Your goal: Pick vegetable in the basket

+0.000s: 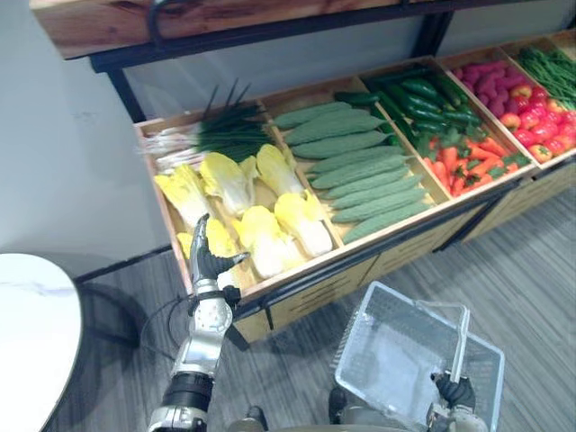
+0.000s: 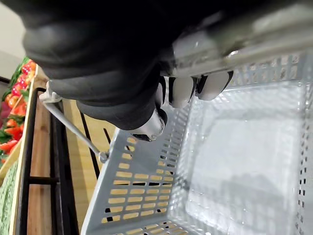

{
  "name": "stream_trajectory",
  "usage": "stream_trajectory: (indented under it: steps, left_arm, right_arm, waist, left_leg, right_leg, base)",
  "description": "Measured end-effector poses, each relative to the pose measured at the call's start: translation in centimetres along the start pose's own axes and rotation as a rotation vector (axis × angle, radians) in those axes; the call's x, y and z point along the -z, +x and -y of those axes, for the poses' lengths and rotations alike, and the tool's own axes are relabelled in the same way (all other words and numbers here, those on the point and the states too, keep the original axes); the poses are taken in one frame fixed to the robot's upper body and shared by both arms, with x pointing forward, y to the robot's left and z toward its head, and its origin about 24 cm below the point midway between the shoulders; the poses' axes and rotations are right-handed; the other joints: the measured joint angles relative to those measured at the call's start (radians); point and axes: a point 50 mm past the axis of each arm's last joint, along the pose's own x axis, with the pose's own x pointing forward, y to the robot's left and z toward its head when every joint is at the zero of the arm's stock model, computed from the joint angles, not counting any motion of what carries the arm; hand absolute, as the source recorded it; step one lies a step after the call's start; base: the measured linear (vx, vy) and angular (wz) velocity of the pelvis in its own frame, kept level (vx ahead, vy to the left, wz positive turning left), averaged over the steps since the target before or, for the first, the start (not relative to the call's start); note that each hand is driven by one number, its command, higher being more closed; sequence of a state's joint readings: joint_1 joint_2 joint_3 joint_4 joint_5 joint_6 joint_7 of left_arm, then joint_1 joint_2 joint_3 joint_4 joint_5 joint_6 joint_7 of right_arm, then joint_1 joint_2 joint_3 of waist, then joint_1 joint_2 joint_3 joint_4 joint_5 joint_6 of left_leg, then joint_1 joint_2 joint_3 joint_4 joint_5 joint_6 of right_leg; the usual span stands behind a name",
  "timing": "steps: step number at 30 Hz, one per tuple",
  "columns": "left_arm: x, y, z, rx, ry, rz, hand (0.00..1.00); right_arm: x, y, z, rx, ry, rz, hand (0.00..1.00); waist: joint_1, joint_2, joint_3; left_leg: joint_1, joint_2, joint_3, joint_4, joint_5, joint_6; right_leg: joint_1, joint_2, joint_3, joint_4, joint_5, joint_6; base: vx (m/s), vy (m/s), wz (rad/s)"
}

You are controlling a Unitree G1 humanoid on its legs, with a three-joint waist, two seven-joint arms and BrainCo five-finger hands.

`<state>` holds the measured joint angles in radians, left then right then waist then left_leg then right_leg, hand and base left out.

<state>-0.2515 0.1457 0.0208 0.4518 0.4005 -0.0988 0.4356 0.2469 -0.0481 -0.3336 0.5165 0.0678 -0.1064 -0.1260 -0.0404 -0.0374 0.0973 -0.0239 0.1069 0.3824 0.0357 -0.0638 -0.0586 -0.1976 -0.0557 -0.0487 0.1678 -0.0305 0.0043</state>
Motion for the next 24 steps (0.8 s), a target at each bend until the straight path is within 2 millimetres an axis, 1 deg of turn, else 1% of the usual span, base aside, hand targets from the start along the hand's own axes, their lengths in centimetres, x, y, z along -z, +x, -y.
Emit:
stream_trajectory:
  steps: [2,4,7,9,11,13,14,18,21,24]
  left_arm:
    - [-0.5,0.9,0.1,0.003,0.012,0.008,0.00]
    - [-1.3,2.5,-0.3,-0.001,0.040,0.033,0.00]
    - [-2.2,3.7,-0.3,-0.003,0.047,0.048,0.00]
    - [-3.2,4.7,-0.1,-0.006,0.053,0.058,0.00]
    - [-3.7,5.5,0.0,-0.004,0.064,0.052,0.00]
    - [-4.2,6.1,0.2,0.002,0.085,0.050,0.00]
    - [-4.6,6.6,0.3,0.006,0.098,0.050,1.00]
    - [-5.6,7.4,0.2,-0.003,0.103,0.051,1.00]
    - [-5.7,7.9,-0.4,-0.022,0.095,0.042,1.00]
    - [-5.7,7.9,-0.5,-0.026,0.092,0.046,1.00]
  right_arm:
    - [-0.2,0.1,-0.2,-0.004,0.002,0.007,1.00]
    - [-1.0,0.3,-0.8,-0.029,-0.006,0.036,1.00]
    - [-2.0,0.4,-1.2,-0.044,-0.005,0.080,1.00]
    - [-2.5,0.4,-1.3,-0.048,-0.005,0.101,1.00]
    - [-2.6,0.3,-1.6,-0.064,-0.016,0.107,1.00]
    - [-3.1,0.2,-1.9,-0.077,-0.016,0.134,1.00]
    - [-3.6,0.1,-2.1,-0.086,-0.015,0.153,1.00]
    - [-4.9,-0.1,-2.6,-0.109,-0.003,0.209,1.00]
    - [-5.3,-0.2,-2.7,-0.116,0.019,0.233,1.00]
    - [-5.6,-0.3,-2.7,-0.118,0.032,0.248,1.00]
  waist:
    - [-0.003,-0.011,0.015]
    - [-0.009,-0.027,0.034]
    - [-0.015,-0.030,0.076]
    - [-0.027,-0.031,0.108]
    - [-0.029,-0.035,0.120]
    - [-0.032,-0.032,0.136]
    - [-0.031,-0.034,0.139]
    - [-0.029,-0.034,0.151]
    - [-0.027,-0.034,0.152]
    - [-0.025,-0.033,0.152]
  left_leg:
    - [-0.005,0.005,0.009,0.001,0.002,-0.003]
    - [-0.043,0.017,0.026,0.011,0.003,-0.004]
    - [-0.063,0.022,0.034,0.017,0.002,-0.004]
    - [-0.075,0.025,0.042,0.020,0.002,-0.004]
    - [-0.090,0.032,0.058,0.035,0.002,-0.005]
    - [-0.098,0.034,0.062,0.040,0.001,-0.005]
    - [-0.112,0.036,0.067,0.045,0.001,-0.004]
    - [-0.117,0.037,0.078,0.052,-0.002,-0.002]
    - [-0.118,0.037,0.084,0.052,-0.006,0.001]
    - [-0.118,0.035,0.078,0.050,-0.006,0.002]
  right_leg:
    - [-0.010,0.005,0.009,0.000,0.005,-0.005]
    - [-0.055,0.014,0.034,0.000,0.021,-0.006]
    - [-0.068,0.019,0.046,-0.017,0.041,-0.006]
    - [-0.078,0.020,0.048,-0.021,0.046,-0.003]
    - [-0.089,0.022,0.051,-0.021,0.050,-0.004]
    - [-0.091,0.024,0.053,-0.033,0.059,-0.005]
    - [-0.107,0.025,0.057,-0.036,0.065,-0.004]
    - [-0.110,0.026,0.069,-0.046,0.075,0.002]
    - [-0.109,0.026,0.077,-0.052,0.081,0.005]
    - [-0.108,0.025,0.076,-0.057,0.082,0.006]
  base:
    - [-0.03,-0.018,-0.23]
    - [-0.07,-0.027,-0.27]
    - [-0.06,-0.009,-0.14]
    - [-0.02,-0.002,-0.03]
    - [-0.01,-0.001,-0.07]
    - [0.00,-0.004,-0.09]
    - [0.00,0.000,-0.06]
    - [0.00,0.004,-0.08]
    - [-0.02,0.002,-0.07]
    - [0.00,0.000,0.00]
